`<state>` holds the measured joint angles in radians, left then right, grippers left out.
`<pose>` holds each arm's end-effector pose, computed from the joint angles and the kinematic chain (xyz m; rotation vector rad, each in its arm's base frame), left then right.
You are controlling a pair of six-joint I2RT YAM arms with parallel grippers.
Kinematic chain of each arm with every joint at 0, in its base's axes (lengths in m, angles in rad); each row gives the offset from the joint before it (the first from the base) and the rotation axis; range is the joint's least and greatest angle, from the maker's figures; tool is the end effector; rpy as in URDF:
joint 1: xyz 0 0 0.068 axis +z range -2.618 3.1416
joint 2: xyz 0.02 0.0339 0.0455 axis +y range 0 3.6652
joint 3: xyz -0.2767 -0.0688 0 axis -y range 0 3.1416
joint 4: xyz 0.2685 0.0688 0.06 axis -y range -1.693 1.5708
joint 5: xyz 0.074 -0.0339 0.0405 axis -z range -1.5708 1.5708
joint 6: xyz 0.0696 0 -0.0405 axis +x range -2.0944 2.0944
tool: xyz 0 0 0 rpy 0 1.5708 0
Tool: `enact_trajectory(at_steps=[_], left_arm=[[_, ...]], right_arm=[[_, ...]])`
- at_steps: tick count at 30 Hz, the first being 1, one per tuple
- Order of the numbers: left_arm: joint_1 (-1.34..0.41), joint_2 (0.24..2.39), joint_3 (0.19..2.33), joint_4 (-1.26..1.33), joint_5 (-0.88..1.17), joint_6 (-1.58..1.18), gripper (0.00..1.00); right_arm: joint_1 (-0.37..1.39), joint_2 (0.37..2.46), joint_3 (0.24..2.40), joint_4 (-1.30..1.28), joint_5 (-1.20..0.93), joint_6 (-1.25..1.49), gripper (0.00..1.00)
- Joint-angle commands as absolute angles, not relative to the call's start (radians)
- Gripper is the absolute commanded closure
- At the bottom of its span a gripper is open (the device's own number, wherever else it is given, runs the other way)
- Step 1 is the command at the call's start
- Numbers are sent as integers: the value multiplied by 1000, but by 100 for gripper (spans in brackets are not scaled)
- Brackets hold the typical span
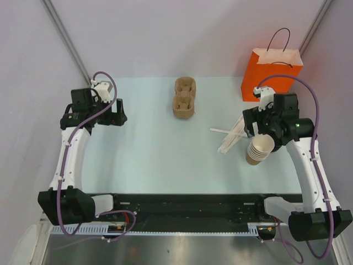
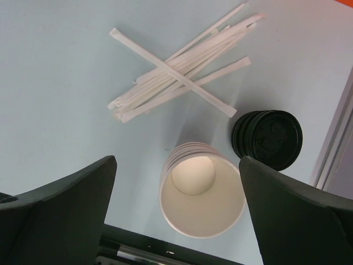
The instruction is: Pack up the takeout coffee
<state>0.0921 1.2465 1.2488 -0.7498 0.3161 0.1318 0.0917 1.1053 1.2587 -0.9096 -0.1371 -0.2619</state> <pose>0.3037 0.0063 0.3411 0.2039 2.2766 -0.2499 0.2540 0.0329 0.3630 -0.4753 2.2701 0.0736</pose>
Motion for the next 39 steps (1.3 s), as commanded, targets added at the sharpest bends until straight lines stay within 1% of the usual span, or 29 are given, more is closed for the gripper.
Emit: enact_trajectory(at_steps=[1,2,6,11,14,18,21,27,28,30,31,34,39], left_arm=[[92,1187,1267,-696,305,141,1],[92,1178,1269,-692,307,140,1],[91,1135,1243,-634,316,132,0],[74,1117,1236,-632,331,147,1],[60,1112,1233,-634,337,156,0],[46,1109,1224,-629,385,153,1],[40,1108,1220,-630,406,153,0],[38,1101,1218,-635,434,147,1],[37,1095,1215,-637,428,146,0],[37,1089,1212,-638,423,147,1],[37,1086,1207,-638,419,146,1],[38,1078,1200,-637,422,146,0],[38,1080,1198,-647,416,152,1]], right_arm=[[87,1088,1362,-975,-161,-284,0],[89,1088,1377,-1020,-182,-351,0],[54,1103,1446,-1144,-262,-466,0],[-170,1201,1575,-1328,-380,-546,0],[-256,1238,1617,-1407,-399,-587,0],[-348,1275,1611,-1448,-396,-617,0],[-385,1328,1606,-1477,-416,-623,3],[-390,1390,1580,-1439,-393,-569,21],[-388,1400,1577,-1421,-390,-560,27],[-384,1414,1569,-1408,-374,-543,34],[-382,1428,1557,-1396,-367,-538,41],[-365,1442,1536,-1368,-348,-522,50],[-316,1460,1479,-1332,-304,-492,53]])
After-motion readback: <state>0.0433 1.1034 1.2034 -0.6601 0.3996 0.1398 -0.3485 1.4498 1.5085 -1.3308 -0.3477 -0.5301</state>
